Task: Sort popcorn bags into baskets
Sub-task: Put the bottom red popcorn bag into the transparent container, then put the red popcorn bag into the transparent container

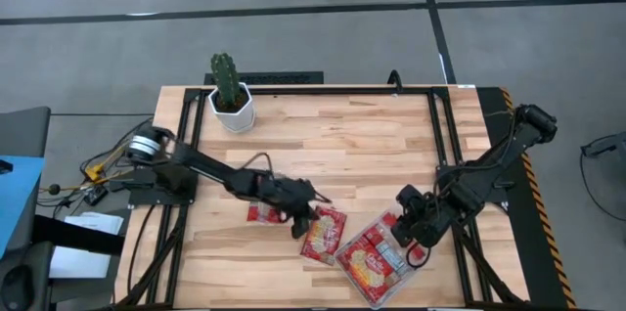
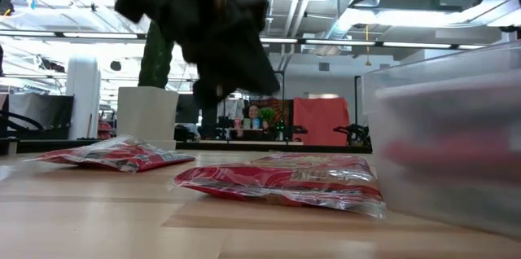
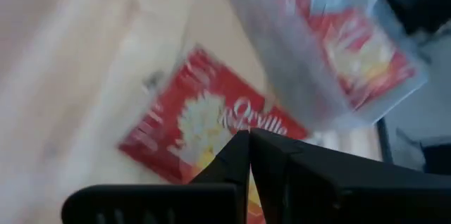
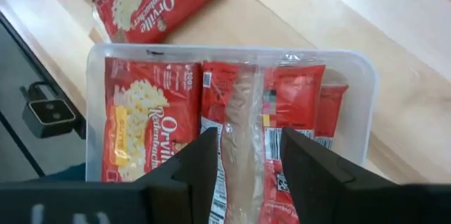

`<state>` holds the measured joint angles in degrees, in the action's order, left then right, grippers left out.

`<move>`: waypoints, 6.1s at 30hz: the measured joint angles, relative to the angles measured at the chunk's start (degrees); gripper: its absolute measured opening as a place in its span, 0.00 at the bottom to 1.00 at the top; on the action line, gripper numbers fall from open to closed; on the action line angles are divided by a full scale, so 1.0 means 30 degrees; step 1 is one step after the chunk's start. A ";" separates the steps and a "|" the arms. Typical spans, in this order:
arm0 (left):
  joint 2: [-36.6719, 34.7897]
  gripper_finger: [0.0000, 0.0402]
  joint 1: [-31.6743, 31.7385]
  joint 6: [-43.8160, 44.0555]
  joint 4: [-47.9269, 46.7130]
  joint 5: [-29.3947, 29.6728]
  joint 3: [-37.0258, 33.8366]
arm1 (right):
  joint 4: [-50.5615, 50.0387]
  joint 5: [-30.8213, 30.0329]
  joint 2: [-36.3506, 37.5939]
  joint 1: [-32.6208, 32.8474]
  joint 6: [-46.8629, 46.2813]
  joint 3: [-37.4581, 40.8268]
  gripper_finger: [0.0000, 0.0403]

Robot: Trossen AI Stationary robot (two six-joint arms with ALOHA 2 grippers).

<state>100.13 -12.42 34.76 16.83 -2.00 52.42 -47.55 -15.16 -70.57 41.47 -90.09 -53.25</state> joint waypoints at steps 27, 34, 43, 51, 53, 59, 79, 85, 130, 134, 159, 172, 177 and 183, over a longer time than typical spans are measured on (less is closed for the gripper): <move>0.3397 0.00 0.4253 0.4300 -0.4705 0.2052 0.1045 | 0.0929 -0.5355 0.0000 -0.5553 0.2932 0.0038 0.55; 0.3440 0.00 0.5026 0.5945 -0.4559 0.1612 0.0882 | 0.4162 -0.5034 -0.0787 -0.8204 0.3004 0.0051 0.63; 0.3469 0.00 0.5558 0.7709 -0.4747 0.1372 0.0853 | 0.7952 -0.3653 -0.4916 -1.0033 0.2710 0.0059 0.63; 0.3484 0.00 0.6337 0.7680 -0.4784 0.1014 0.0839 | 0.8932 -0.1540 -0.6839 -1.0120 0.1504 0.0051 0.63; 0.3487 0.00 0.6495 0.7651 -0.4738 0.1000 0.0839 | 0.9657 -0.1244 -0.7407 -1.0127 0.1154 0.0019 0.63; 0.3499 0.00 0.6738 0.7528 -0.4573 0.0803 0.0817 | 1.0401 -0.0490 -0.8728 -1.0464 0.0532 0.0044 0.63; 0.3344 0.00 0.6793 0.5317 -0.3603 0.0119 0.0233 | 1.5271 0.2440 -1.1446 -1.1949 0.2804 0.0066 0.25; 0.2820 0.00 0.6978 0.3755 -0.3679 -0.0728 0.0202 | 1.5591 0.2528 -1.1053 -1.2007 0.4777 0.0058 0.03; -0.9557 0.10 0.5143 0.1408 -1.0978 0.0752 0.0511 | 0.0550 0.6550 -0.2388 0.0311 0.8024 0.0117 0.20; -0.9557 0.21 0.5143 0.1391 -1.1299 0.0574 0.0511 | 0.0595 0.6550 -0.2499 0.0263 0.8024 0.0117 0.31; -0.9927 0.00 -0.2390 1.2649 -1.1667 0.7175 -0.7066 | 0.4005 -0.1450 -0.0865 -0.4854 1.0334 -0.1843 0.54; -0.9731 0.00 -0.2361 1.5859 -0.7942 0.8767 -1.0744 | 1.5110 -0.0401 -0.7879 -0.9970 1.0548 -0.1832 0.54; -0.8502 0.00 -0.2360 1.6906 -0.5969 0.8885 -1.1168 | 1.9637 0.0562 -1.1208 -1.0708 0.8498 -0.1836 0.55; -0.5373 0.00 -0.2325 1.6708 -0.1166 0.8656 -1.1208 | 2.1237 0.1368 -1.3905 -1.1534 0.6549 -0.2267 0.55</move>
<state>84.01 -19.40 84.88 13.34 23.96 18.80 16.16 -11.06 -112.28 6.87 -70.44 -60.06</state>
